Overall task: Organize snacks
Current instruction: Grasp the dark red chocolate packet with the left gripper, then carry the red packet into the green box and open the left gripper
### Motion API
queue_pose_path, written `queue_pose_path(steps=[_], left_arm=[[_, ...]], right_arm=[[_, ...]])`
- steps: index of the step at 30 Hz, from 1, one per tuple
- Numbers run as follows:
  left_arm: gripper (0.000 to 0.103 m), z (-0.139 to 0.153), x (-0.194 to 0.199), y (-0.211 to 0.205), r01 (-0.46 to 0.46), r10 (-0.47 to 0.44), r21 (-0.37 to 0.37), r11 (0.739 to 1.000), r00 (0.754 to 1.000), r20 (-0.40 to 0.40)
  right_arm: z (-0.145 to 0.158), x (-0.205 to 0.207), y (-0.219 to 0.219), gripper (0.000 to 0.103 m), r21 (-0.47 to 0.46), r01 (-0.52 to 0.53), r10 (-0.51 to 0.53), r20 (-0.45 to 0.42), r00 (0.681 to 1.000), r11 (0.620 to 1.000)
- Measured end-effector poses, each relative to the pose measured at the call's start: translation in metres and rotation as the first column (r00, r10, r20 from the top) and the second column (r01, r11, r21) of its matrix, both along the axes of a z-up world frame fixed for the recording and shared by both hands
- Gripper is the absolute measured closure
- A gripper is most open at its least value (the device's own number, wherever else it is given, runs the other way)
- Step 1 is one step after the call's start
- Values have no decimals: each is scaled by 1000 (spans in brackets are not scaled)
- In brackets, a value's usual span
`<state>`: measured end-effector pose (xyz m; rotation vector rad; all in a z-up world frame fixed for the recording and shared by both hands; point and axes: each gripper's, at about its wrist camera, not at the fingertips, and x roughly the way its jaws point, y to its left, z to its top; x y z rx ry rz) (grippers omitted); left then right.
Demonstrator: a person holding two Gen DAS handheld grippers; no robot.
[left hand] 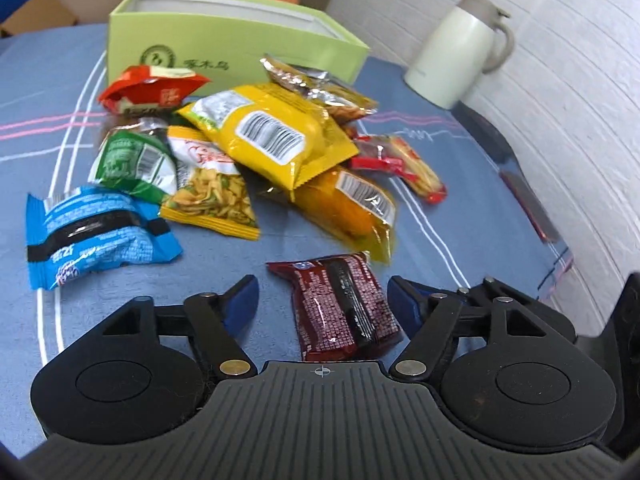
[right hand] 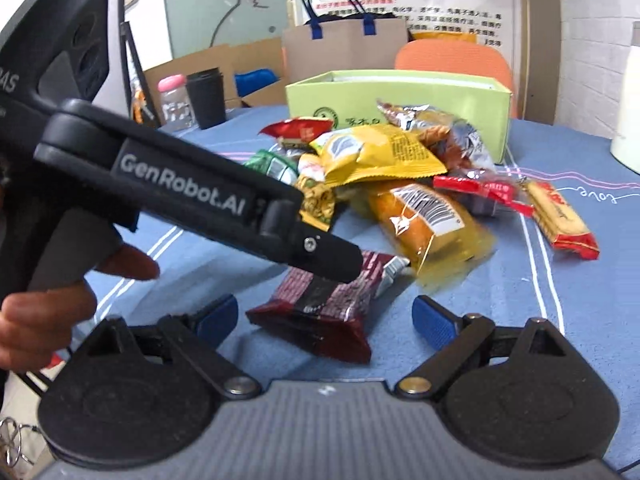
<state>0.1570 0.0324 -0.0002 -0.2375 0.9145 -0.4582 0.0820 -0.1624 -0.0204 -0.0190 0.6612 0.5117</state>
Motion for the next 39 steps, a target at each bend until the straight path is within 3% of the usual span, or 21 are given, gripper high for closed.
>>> queue_pose_path(steps=[5, 6, 9, 10, 15, 21, 25, 30, 36, 39], left_arm=[[47, -10, -1, -3, -7, 7, -15, 1000, 1000, -22], [49, -10, -1, -4, -5, 4, -12, 1000, 1000, -17], [81, -13, -1, -3, 19, -20, -55, 998, 999, -32], [84, -14, -2, -2, 19, -21, -67, 998, 999, -34], [84, -1, -11, -4, 0, -2, -79, 997, 1000, -17], [84, 54, 1, 7, -22, 34, -130, 991, 995, 90], [83, 90, 45, 10, -48, 67, -102, 994, 980, 188], [83, 107, 133, 14, -89, 108, -105, 991, 975, 195], [83, 92, 233, 17, -126, 136, -77, 989, 979, 153], [85, 74, 268, 18, -128, 136, -73, 989, 985, 110]], right_arm=[[-10, -1, 13, 10, -44, 4, -2, 40, 999, 999], [-11, -3, 17, 17, -76, 11, -7, 63, 998, 997], [-9, -5, 19, 34, -86, 6, 0, 73, 997, 996], [-8, -5, 18, 35, -85, 6, 0, 70, 998, 996], [11, -4, 12, 35, -51, 3, 1, 72, 997, 999], [61, 26, 12, 35, 3, -31, 30, 180, 983, 1000], [86, 85, 22, 34, -4, -63, 62, 245, 968, 998], [102, 180, 33, 34, -27, -79, 83, 234, 969, 996], [93, 275, 45, 34, -87, -102, 115, 170, 979, 991], [79, 307, 49, 29, -89, -116, 127, 128, 984, 989]])
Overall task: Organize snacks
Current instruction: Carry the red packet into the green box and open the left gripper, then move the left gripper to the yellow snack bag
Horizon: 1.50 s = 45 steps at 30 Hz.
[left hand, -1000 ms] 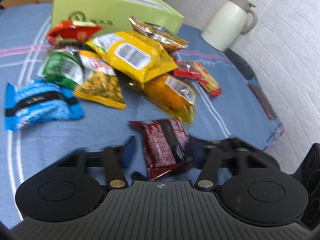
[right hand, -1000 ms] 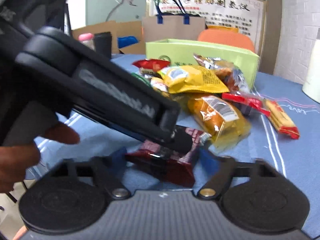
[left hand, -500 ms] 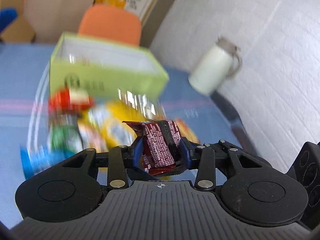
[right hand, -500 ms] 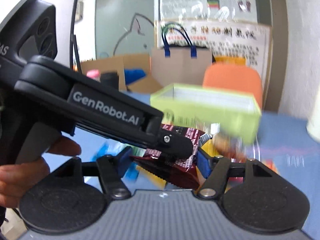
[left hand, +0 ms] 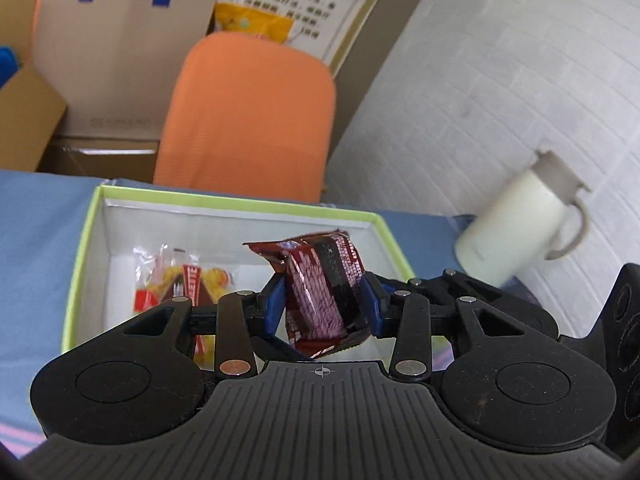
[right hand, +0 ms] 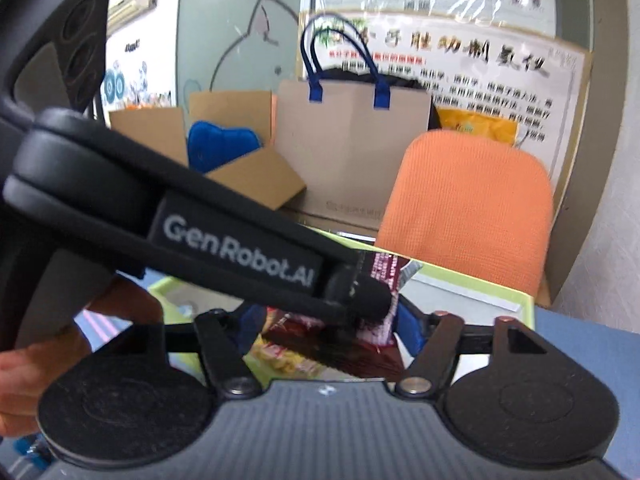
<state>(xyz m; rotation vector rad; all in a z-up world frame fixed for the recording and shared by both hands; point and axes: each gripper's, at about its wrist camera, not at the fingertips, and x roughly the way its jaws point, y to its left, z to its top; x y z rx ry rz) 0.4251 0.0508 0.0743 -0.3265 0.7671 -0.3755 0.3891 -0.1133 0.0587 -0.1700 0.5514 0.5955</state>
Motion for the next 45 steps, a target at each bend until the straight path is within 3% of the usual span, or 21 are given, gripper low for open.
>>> queue_pose_path(steps=[2, 4, 5, 7, 13, 20, 24, 28, 30, 33, 41, 45], left_arm=[[80, -11, 16, 4, -4, 4, 1, 1000, 1000, -20], [63, -15, 20, 10, -23, 23, -12, 1000, 999, -23], [60, -13, 17, 15, -35, 34, -20, 999, 999, -9], [52, -6, 4, 23, -49, 50, -29, 998, 998, 34], [41, 9, -57, 38, -59, 64, -49, 997, 992, 112], [38, -16, -144, 39, -48, 53, -66, 997, 996, 66], [38, -43, -182, 39, -64, 65, -106, 992, 998, 13], [45, -55, -179, 31, -78, 70, -119, 990, 995, -68], [46, -58, -177, 29, -82, 75, -87, 993, 994, -80], [49, -67, -177, 28, -85, 74, -99, 991, 991, -112], [48, -74, -176, 31, -79, 66, -109, 991, 991, -117], [64, -75, -193, 38, -63, 49, -124, 990, 992, -112]], right_arm=[[-7, 12, 3, 26, -9, 1, -1, -14, 1000, 1000], [-8, 9, -2, 22, -3, 8, -8, 9, 1000, 1000], [-5, 4, -7, 17, 3, 17, -17, 28, 999, 1000], [2, -16, -18, 10, 19, 26, -27, 76, 997, 999], [12, -80, -44, 10, 42, 39, -43, 105, 994, 998], [-16, -183, -53, 10, 116, 17, -17, -6, 1000, 993], [-33, -197, -37, 10, 113, 22, -18, -36, 999, 993], [-36, -188, -24, 10, 43, 56, -55, -30, 998, 998], [-38, -190, -24, 9, 49, 49, -47, -45, 998, 998], [-39, -190, -23, 9, 99, 31, -23, -74, 997, 995], [-55, -174, -3, 9, 79, 13, 0, -167, 986, 997], [-45, -209, -4, 10, 115, 2, 11, -114, 993, 993]])
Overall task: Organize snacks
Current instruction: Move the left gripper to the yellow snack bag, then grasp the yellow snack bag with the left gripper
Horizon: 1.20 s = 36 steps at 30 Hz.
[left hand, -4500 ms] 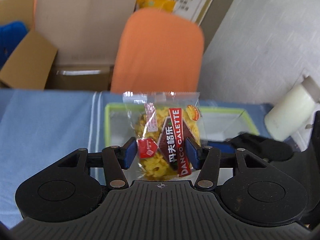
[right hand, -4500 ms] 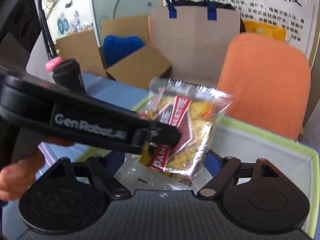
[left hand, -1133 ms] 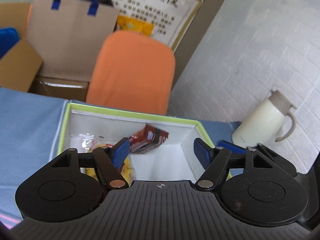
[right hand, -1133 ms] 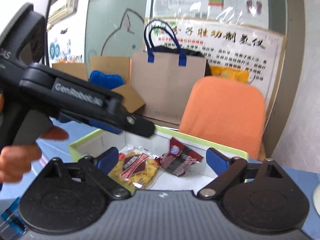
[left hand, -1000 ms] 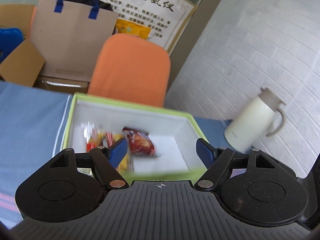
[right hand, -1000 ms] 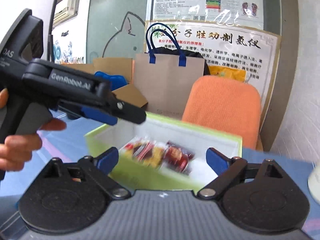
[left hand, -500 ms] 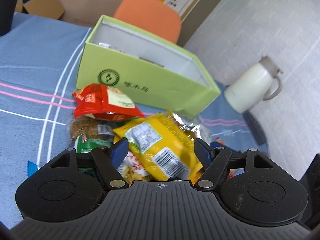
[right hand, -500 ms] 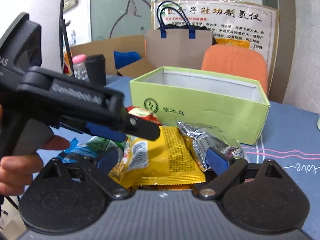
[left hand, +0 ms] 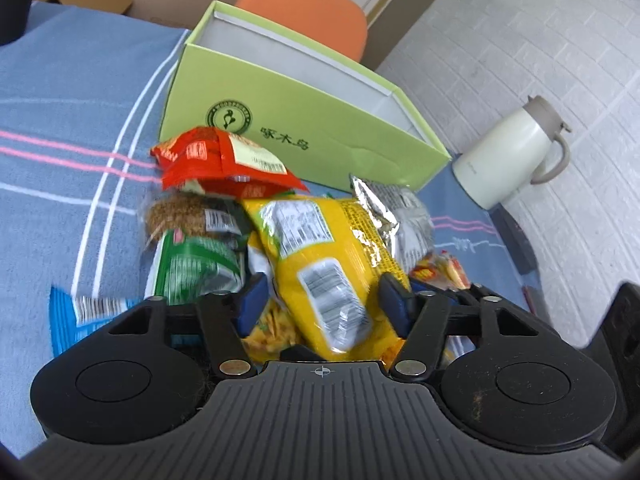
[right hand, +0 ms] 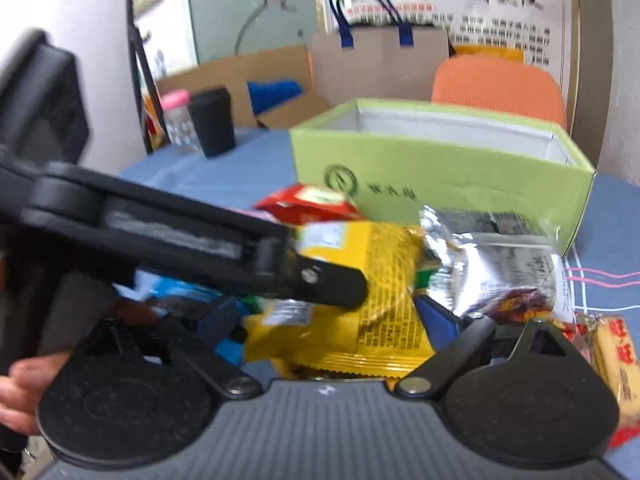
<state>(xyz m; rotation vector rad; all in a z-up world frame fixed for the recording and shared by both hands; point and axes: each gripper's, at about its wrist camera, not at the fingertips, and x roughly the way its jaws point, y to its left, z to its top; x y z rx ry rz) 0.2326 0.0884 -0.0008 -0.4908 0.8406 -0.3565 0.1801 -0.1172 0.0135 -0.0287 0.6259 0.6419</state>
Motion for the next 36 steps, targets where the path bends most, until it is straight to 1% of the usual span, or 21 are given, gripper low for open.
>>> queue_pose_path(steps=[2, 4, 7, 10, 12, 13, 14, 16, 17, 18, 20, 21, 24, 26, 28, 29, 30, 31, 33, 34, 36], left_arm=[[65, 3, -12, 1, 6, -6, 0, 1000, 1000, 11], [70, 5, -29, 0, 18, -18, 11, 1000, 1000, 19], [69, 6, -59, -7, 30, -31, 41, 999, 999, 25], [66, 1, -86, -11, 49, -50, 61, 997, 999, 13], [63, -4, -97, -14, 49, -50, 92, 995, 999, 15], [61, -6, -99, -15, 38, -39, 105, 994, 999, 8], [59, -8, -101, -15, 19, -19, 111, 994, 1000, 0], [43, -6, -105, -12, -10, 10, 104, 994, 1000, 9], [37, -3, -108, -11, -21, 19, 103, 994, 1000, 19], [30, 0, -110, -10, -28, 25, 110, 993, 999, 32], [29, 4, -111, -14, -32, 25, 144, 989, 998, 53], [29, 5, -111, -16, -33, 24, 164, 986, 998, 57], [29, 4, -111, -21, -33, 22, 192, 981, 998, 61], [29, 2, -109, -22, -29, 18, 201, 979, 998, 57], [30, -1, -108, -23, -29, 19, 204, 978, 999, 51], [30, -2, -108, -22, -28, 19, 202, 979, 999, 49], [30, -3, -107, -21, -28, 19, 198, 980, 999, 45], [30, -3, -107, -20, -28, 20, 194, 981, 999, 41], [30, -3, -106, -16, -31, 23, 189, 982, 999, 42], [30, -2, -106, -15, -35, 27, 187, 982, 999, 42], [30, -1, -105, -12, -42, 35, 183, 982, 999, 41]], right_arm=[[2, -16, -1, 10, -7, -7, 7, 4, 1000, 1000], [2, -33, -1, 9, 0, -10, 10, 2, 1000, 1000], [-1, -62, 0, 9, -9, -23, 23, 2, 1000, 1000], [-8, -89, 1, 9, -7, -37, 37, -20, 999, 999], [-15, -99, 2, 10, -13, -21, 21, -17, 1000, 1000], [-17, -101, 1, 10, -21, 3, -3, -18, 1000, 1000], [-19, -102, 0, 10, -30, 28, -29, -23, 999, 999], [-21, -104, -4, 10, -26, 68, -68, -32, 997, 997], [-22, -105, -4, 10, -19, 82, -83, -39, 996, 996], [-23, -104, -3, 10, -13, 90, -90, -45, 995, 996], [-29, -103, 0, 9, -23, 105, -107, -59, 993, 994], [-32, -103, 3, 1, -34, 110, -112, -69, 991, 993], [-37, -108, 10, 1, -56, 124, -127, -37, 991, 991], [-39, -110, 12, 1, -49, 144, -145, -19, 989, 988], [-44, -115, 9, 1, -35, 135, -135, 10, 991, 990], [-45, -117, 8, 1, -54, 109, -108, 22, 994, 993], [-43, -115, 9, 1, -91, 94, -92, 18, 996, 991], [-40, -114, 11, 1, -124, 96, -95, 16, 995, 988], [-35, -110, 13, 1, -151, 74, -67, 50, 996, 986], [-35, -105, 13, 1, -164, 66, -58, 54, 997, 984], [-36, -93, 9, 1, -174, 58, -54, 28, 998, 983]])
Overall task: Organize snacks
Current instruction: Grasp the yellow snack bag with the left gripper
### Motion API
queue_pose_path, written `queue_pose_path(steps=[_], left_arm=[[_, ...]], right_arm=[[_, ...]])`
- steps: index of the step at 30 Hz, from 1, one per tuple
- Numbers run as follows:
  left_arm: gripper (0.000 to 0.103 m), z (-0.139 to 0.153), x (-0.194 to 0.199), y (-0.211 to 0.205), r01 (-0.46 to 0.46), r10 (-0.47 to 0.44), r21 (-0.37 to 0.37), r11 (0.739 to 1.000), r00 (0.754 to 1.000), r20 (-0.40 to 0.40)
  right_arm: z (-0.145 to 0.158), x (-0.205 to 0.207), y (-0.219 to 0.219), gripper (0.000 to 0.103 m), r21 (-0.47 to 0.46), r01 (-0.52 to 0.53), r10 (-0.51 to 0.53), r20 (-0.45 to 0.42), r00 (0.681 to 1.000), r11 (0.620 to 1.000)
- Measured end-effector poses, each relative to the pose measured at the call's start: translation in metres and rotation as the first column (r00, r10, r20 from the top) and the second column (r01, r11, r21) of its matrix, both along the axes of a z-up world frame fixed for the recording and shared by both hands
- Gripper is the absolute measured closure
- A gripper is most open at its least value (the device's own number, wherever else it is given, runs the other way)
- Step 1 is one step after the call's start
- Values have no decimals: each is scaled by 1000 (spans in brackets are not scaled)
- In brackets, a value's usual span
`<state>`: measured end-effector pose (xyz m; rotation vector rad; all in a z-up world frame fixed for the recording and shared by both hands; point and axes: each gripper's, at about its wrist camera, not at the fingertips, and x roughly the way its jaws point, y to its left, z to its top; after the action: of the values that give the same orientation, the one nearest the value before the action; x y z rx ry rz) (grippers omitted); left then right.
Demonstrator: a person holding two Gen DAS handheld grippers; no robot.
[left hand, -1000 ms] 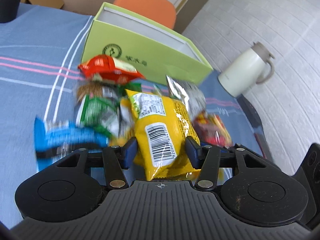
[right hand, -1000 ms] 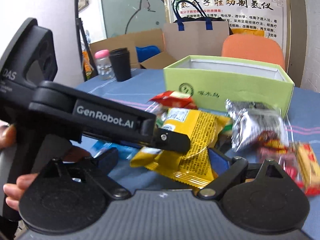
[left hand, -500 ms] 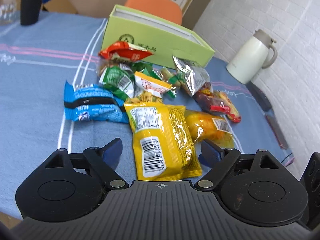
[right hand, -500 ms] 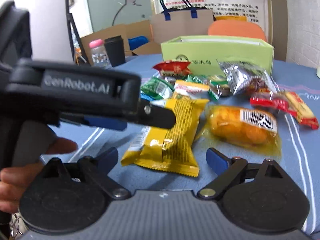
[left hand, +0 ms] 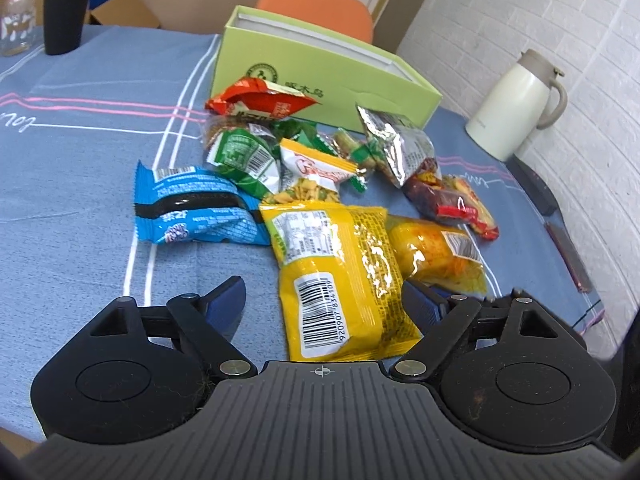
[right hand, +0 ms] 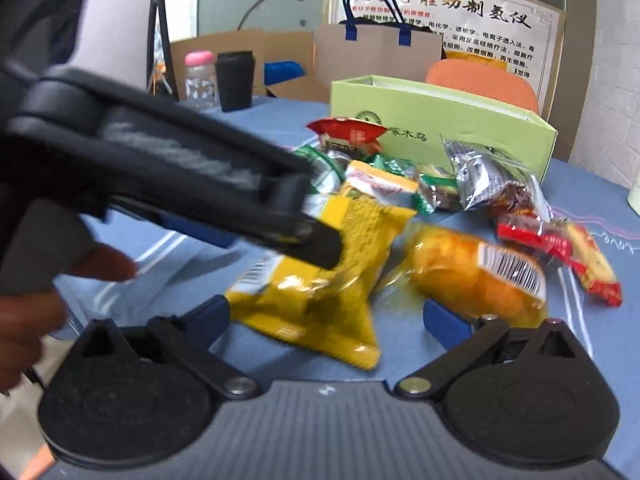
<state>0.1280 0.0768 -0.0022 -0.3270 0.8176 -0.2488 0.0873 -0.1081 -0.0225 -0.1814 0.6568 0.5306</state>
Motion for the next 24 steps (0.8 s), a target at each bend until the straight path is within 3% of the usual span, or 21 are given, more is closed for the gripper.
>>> queue_pose_path(steps=[6, 10, 16, 24], left_arm=[[30, 1, -2, 8, -15, 15, -10, 1000, 1000, 3], [29, 1, 2, 9, -7, 7, -34, 999, 1000, 2], [29, 2, 8, 5, 7, -8, -33, 999, 1000, -7], [31, -5, 29, 3, 26, -27, -36, 999, 999, -27]], right_arm=[[6, 18, -28, 1, 48, 86, -83, -50, 995, 995], [11, -5, -20, 1, 121, 2, 4, -45, 999, 993], [13, 3, 4, 1, 46, -19, 17, 29, 999, 999], [6, 24, 18, 1, 39, -55, 55, -9, 998, 998]])
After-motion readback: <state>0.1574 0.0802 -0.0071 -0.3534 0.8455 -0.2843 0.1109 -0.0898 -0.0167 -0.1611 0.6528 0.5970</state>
